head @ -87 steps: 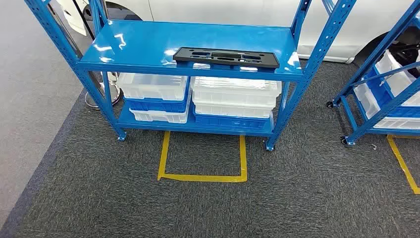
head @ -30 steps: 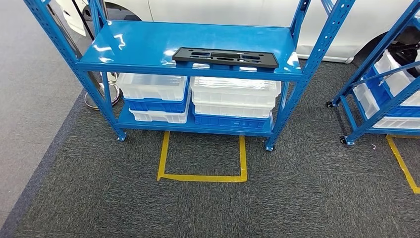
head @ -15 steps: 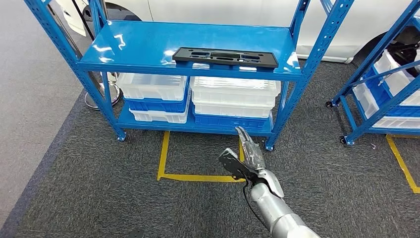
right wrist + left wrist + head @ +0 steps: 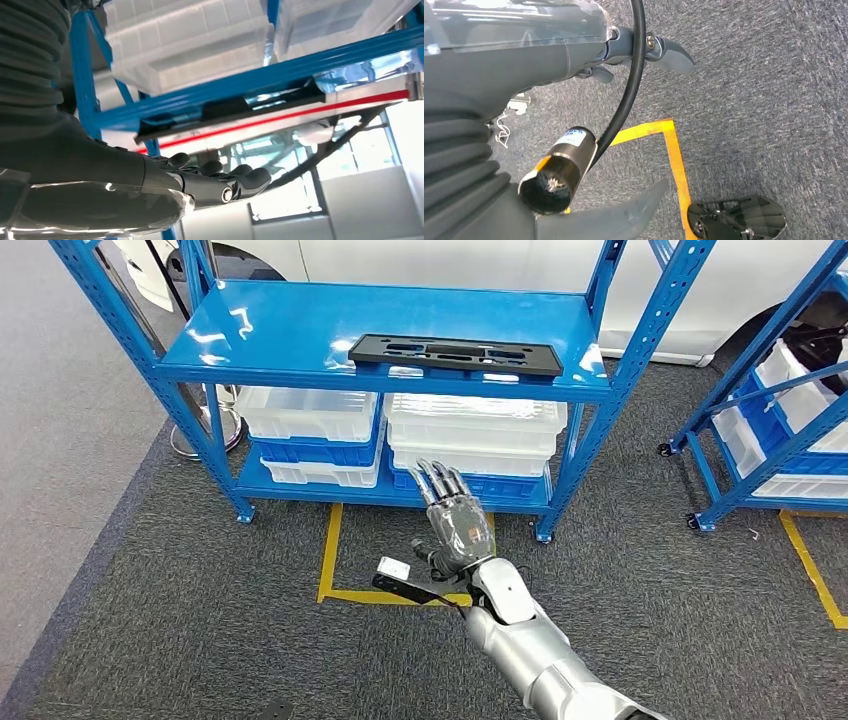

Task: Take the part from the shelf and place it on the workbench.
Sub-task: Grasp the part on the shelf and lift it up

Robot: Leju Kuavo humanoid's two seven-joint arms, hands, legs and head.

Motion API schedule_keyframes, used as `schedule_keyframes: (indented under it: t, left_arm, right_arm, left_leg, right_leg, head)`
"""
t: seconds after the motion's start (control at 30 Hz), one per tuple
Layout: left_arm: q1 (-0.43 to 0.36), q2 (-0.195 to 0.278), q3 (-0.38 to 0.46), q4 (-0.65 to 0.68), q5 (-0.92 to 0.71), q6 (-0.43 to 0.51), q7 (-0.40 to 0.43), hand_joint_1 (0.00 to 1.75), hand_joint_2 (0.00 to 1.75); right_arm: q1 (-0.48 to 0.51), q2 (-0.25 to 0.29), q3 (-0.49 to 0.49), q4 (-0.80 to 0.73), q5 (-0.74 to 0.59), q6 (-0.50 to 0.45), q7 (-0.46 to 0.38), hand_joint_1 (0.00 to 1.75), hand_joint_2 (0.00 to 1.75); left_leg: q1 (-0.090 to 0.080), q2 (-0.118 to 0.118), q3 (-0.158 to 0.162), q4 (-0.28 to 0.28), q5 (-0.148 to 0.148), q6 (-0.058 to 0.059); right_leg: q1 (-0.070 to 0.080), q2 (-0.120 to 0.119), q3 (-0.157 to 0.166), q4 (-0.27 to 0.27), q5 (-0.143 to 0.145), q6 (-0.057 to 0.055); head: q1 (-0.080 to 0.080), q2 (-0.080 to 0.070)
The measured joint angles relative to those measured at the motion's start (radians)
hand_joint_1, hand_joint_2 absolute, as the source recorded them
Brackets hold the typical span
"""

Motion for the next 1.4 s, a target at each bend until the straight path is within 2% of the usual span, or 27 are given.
schedule_keyframes:
  t: [0.13, 0.23, 0.57, 0.73, 0.83, 0.93, 0.97, 1.0, 1.1, 1.13, 1.17, 1.2, 1.27, 1.3, 1.33, 1.4]
  left_arm:
    - [-0.002, 0.000, 0.000, 0.000, 0.000, -0.002, 0.017, 0.00, 0.00]
    - [-0.003, 0.000, 0.000, 0.000, -0.003, -0.006, 0.028, 0.00, 0.00]
    - [-0.003, 0.000, 0.000, 0.000, -0.016, -0.010, 0.030, 0.00, 0.00]
    - [-0.003, 0.000, 0.000, 0.000, -0.020, -0.015, 0.027, 0.00, 0.00]
    - [-0.004, 0.000, 0.000, 0.000, -0.024, -0.016, 0.025, 0.00, 0.00]
    - [-0.004, 0.000, 0.000, 0.000, -0.030, -0.015, 0.023, 0.00, 0.00]
    - [-0.004, 0.000, 0.000, 0.000, -0.031, -0.014, 0.023, 0.00, 0.00]
    - [-0.005, 0.000, 0.000, 0.000, -0.032, -0.014, 0.022, 0.00, 0.00]
    - [-0.006, 0.000, 0.000, 0.000, -0.035, -0.013, 0.022, 0.00, 0.00]
    - [-0.006, 0.000, 0.000, 0.000, -0.035, -0.012, 0.022, 0.00, 0.00]
    - [-0.005, 0.000, 0.000, 0.000, -0.036, -0.012, 0.022, 0.00, 0.00]
    - [-0.005, 0.000, 0.000, 0.000, -0.036, -0.012, 0.022, 0.00, 0.00]
    - [-0.005, 0.000, 0.000, 0.000, -0.037, -0.012, 0.021, 0.00, 0.00]
    - [-0.006, 0.000, 0.000, 0.000, -0.037, -0.011, 0.021, 0.00, 0.00]
    - [-0.007, 0.000, 0.000, 0.000, -0.037, -0.011, 0.021, 0.00, 0.00]
    - [-0.008, 0.000, 0.000, 0.000, -0.038, -0.010, 0.020, 0.00, 0.00]
  right_arm:
    - [-0.004, -0.008, 0.058, -0.005, 0.092, -0.016, 0.079, 0.00, 1.75]
    - [-0.004, -0.013, 0.087, -0.004, 0.115, -0.014, 0.108, 0.00, 1.75]
    - [-0.004, -0.020, 0.130, -0.003, 0.117, -0.011, 0.119, 0.00, 1.75]
    - [-0.004, -0.021, 0.135, 0.002, 0.099, 0.014, 0.108, 0.00, 1.75]
    - [-0.004, -0.021, 0.135, 0.003, 0.088, 0.021, 0.099, 0.00, 1.75]
    - [-0.006, -0.022, 0.135, 0.003, 0.078, 0.023, 0.093, 0.00, 1.75]
    - [-0.007, -0.022, 0.135, 0.003, 0.075, 0.023, 0.093, 0.00, 1.75]
    - [-0.009, -0.022, 0.135, 0.003, 0.073, 0.023, 0.092, 0.00, 1.75]
    - [-0.012, -0.025, 0.135, 0.003, 0.070, 0.022, 0.090, 0.00, 1.75]
    - [-0.011, -0.027, 0.135, 0.004, 0.069, 0.021, 0.090, 0.00, 1.75]
    - [-0.011, -0.028, 0.135, 0.004, 0.068, 0.020, 0.089, 0.00, 1.75]
    - [-0.011, -0.030, 0.135, 0.004, 0.066, 0.020, 0.089, 0.00, 1.75]
    - [-0.013, -0.031, 0.135, 0.003, 0.063, 0.020, 0.089, 0.00, 1.75]
    - [-0.015, -0.032, 0.135, 0.002, 0.061, 0.020, 0.089, 0.00, 1.75]
    - [-0.016, -0.033, 0.135, 0.002, 0.061, 0.020, 0.089, 0.00, 1.75]
    - [-0.017, -0.035, 0.135, 0.000, 0.060, 0.021, 0.089, 0.00, 1.75]
  left_leg:
    - [0.000, 0.000, 0.000, 0.000, 0.000, 0.000]
    - [0.000, 0.000, 0.000, 0.000, 0.000, 0.000]
    - [0.000, 0.000, -0.001, 0.000, 0.000, 0.000]
    - [-0.004, 0.000, -0.003, 0.003, -0.001, 0.002]
    - [-0.006, -0.001, -0.005, 0.005, -0.002, 0.005]
    - [-0.001, -0.003, -0.003, -0.006, 0.000, 0.017]
    - [0.002, -0.003, 0.002, -0.012, 0.001, 0.023]
    - [0.005, -0.004, 0.008, -0.016, 0.003, 0.027]
    - [0.007, -0.005, 0.011, -0.018, 0.004, 0.030]
    - [0.008, -0.007, 0.012, -0.018, 0.003, 0.029]
    - [0.008, -0.009, 0.014, -0.017, 0.000, 0.027]
    - [0.010, -0.011, 0.019, -0.016, -0.004, 0.023]
    - [0.013, -0.014, 0.030, -0.015, -0.015, 0.015]
    - [0.014, -0.015, 0.033, -0.015, -0.019, 0.009]
    - [0.015, -0.016, 0.033, -0.015, -0.022, 0.003]
    - [0.015, -0.016, 0.032, -0.015, -0.025, -0.011]
  right_leg:
    - [0.000, 0.000, 0.000, 0.000, 0.000, 0.000]
    - [0.000, 0.000, 0.000, 0.000, 0.000, 0.000]
    - [0.000, 0.000, 0.000, 0.000, 0.000, 0.000]
    - [-0.005, -0.001, -0.001, -0.002, 0.002, 0.002]
    - [-0.007, -0.001, -0.001, -0.004, 0.004, 0.005]
    - [-0.008, -0.001, -0.003, 0.011, 0.012, 0.015]
    - [-0.008, 0.001, -0.010, 0.028, 0.006, 0.017]
    - [-0.009, 0.003, -0.026, 0.058, -0.013, 0.019]
    - [-0.012, 0.009, -0.119, 0.221, -0.090, 0.028]
    - [-0.013, 0.009, -0.144, 0.257, -0.097, 0.030]
    - [-0.015, 0.009, -0.154, 0.259, -0.084, 0.031]
    - [-0.016, 0.009, -0.145, 0.224, -0.051, 0.030]
    - [-0.018, 0.010, -0.100, 0.107, 0.027, 0.026]
    - [-0.015, 0.011, -0.082, 0.052, 0.046, 0.022]
    - [-0.011, 0.012, -0.073, 0.024, 0.050, 0.016]
    - [-0.004, 0.013, -0.070, 0.003, 0.041, 0.001]
  head:
    - [0.000, 0.000]
    - [0.000, 0.000]
    - [0.000, 0.000]
    - [0.000, 0.000]
    - [0.000, 0.000]
    - [0.000, 0.000]
    - [0.000, 0.000]
    - [0.000, 0.000]
    - [0.000, 0.000]
    - [0.000, 0.000]
    - [0.000, 0.000]
    - [0.000, 0.000]
    - [0.000, 0.000]
    - [0.000, 0.000]
    - [0.000, 0.000]
    - [0.000, 0.000]
